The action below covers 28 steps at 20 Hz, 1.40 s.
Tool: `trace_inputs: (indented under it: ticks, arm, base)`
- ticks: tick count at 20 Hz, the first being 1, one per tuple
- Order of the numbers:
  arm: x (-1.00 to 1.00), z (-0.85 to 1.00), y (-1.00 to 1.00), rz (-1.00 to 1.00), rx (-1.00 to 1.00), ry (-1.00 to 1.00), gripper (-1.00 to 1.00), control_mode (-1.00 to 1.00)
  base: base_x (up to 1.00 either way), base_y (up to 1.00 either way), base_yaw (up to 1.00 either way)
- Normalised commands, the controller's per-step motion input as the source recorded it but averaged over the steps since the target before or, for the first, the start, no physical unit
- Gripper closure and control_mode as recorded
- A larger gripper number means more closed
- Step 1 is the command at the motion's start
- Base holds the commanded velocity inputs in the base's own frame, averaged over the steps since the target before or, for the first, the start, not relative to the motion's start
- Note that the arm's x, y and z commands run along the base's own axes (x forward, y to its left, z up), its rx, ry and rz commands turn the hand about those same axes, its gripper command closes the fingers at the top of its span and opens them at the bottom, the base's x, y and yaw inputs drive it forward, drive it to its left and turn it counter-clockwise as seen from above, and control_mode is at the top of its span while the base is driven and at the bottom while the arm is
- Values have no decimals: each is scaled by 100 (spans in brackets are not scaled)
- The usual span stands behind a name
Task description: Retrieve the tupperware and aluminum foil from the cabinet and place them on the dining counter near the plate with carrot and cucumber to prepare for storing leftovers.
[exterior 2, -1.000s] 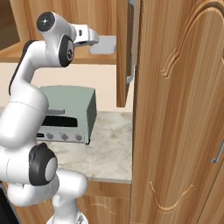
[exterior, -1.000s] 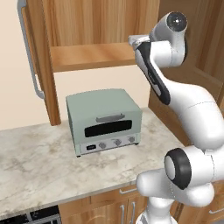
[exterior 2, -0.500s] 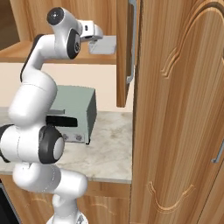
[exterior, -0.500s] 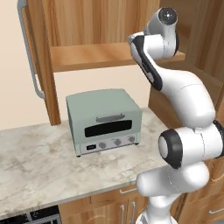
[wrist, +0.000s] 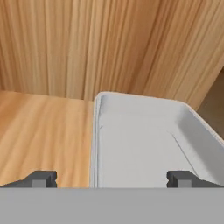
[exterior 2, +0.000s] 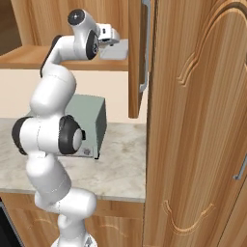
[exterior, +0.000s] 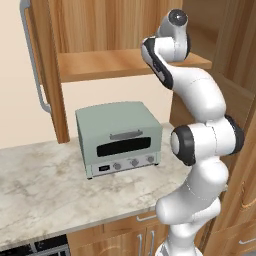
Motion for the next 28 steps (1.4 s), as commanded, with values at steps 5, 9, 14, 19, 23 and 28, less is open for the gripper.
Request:
trace_inputs:
  ticks: [5,9,14,19,23,28]
  arm:
    - [85,-5,0,0,1,13,-100,-100]
    - [60,-25,0,0,0,10,-100,-100]
    - [39,-52,0,0,0,7,100,-100]
    - [19,-80,0,0,0,4,100,-100]
    - [0,-100,2,0,-6,-8,100,-100]
    - [0,-72,1,-3,-20,-42,100,-100]
  base:
    - [0,0,0]
    - [0,0,0]
    - [0,0,0]
    - [0,0,0]
    - [0,0,0]
    - [0,0,0]
